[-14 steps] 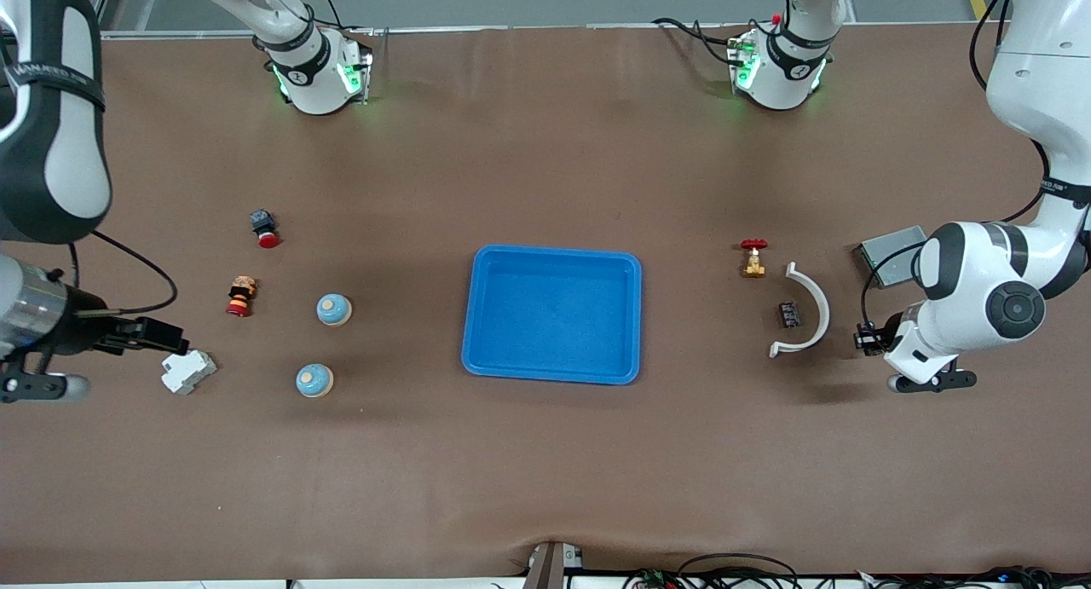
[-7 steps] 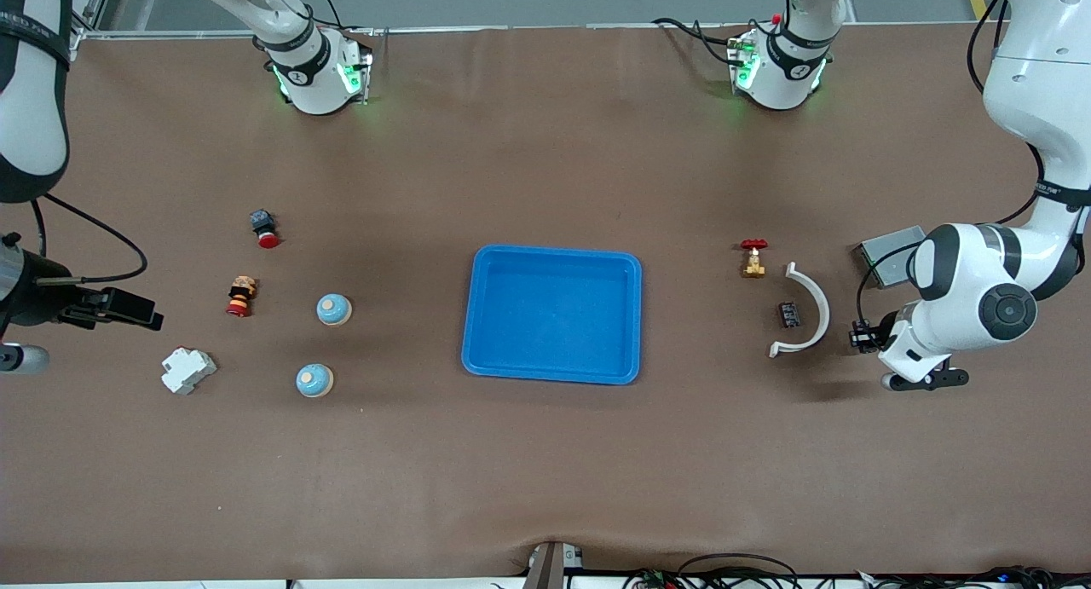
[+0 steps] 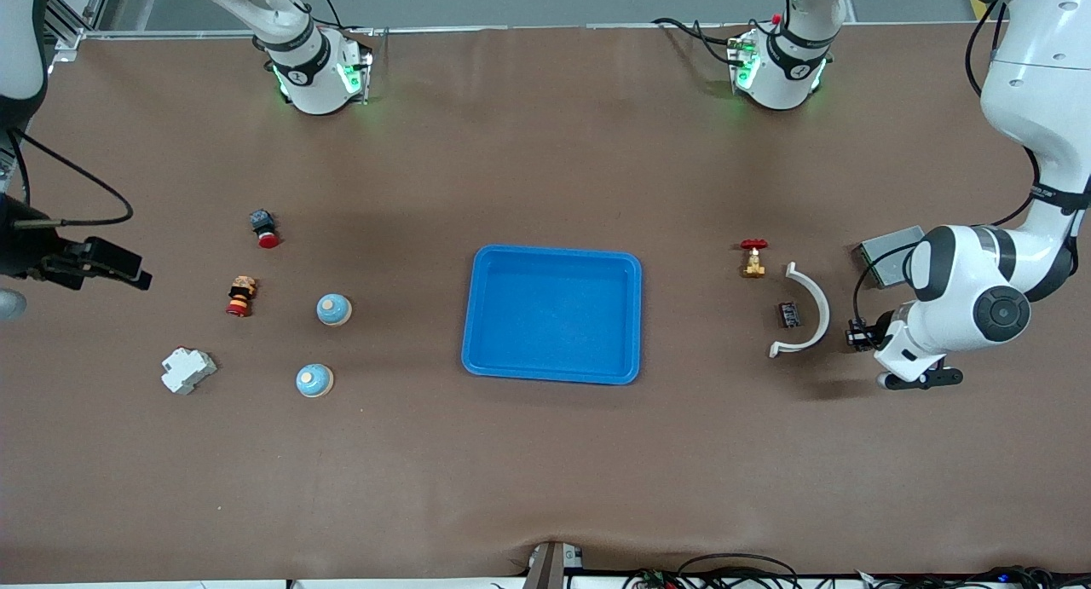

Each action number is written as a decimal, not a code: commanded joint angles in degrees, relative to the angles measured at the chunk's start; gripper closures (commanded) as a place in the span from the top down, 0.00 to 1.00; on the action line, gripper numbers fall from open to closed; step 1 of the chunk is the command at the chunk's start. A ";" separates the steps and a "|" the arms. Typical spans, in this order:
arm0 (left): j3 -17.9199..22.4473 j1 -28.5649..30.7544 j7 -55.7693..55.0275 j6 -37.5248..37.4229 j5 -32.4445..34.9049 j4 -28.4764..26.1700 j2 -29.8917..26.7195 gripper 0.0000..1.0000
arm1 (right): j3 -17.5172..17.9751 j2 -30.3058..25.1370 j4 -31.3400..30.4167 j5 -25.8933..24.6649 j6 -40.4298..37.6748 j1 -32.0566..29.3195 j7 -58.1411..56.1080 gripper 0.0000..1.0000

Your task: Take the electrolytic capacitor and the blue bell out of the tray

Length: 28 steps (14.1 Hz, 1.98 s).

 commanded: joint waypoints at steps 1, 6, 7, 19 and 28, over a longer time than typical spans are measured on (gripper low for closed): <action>-0.28 0.30 -1.27 0.60 1.44 -0.31 -0.12 0.00 | 0.30 -4.77 -4.89 -0.31 1.28 0.79 0.51 1.00; -0.28 0.56 -1.27 0.60 1.44 -0.13 0.23 0.21 | 0.04 -6.88 -5.94 -0.74 0.14 1.67 0.33 1.00; -0.28 0.56 -1.19 0.60 1.44 -0.04 0.32 0.53 | 0.13 -6.97 -5.68 -1.44 -1.08 1.67 0.25 1.00; -0.89 4.87 4.43 -9.14 0.04 1.98 -6.44 1.00 | 0.13 -7.41 -5.33 -6.29 -7.42 1.14 4.02 1.00; -0.89 11.72 20.96 -30.83 -10.60 6.36 -20.85 1.00 | -0.75 -7.85 -5.33 -2.33 -6.45 0.97 3.85 1.00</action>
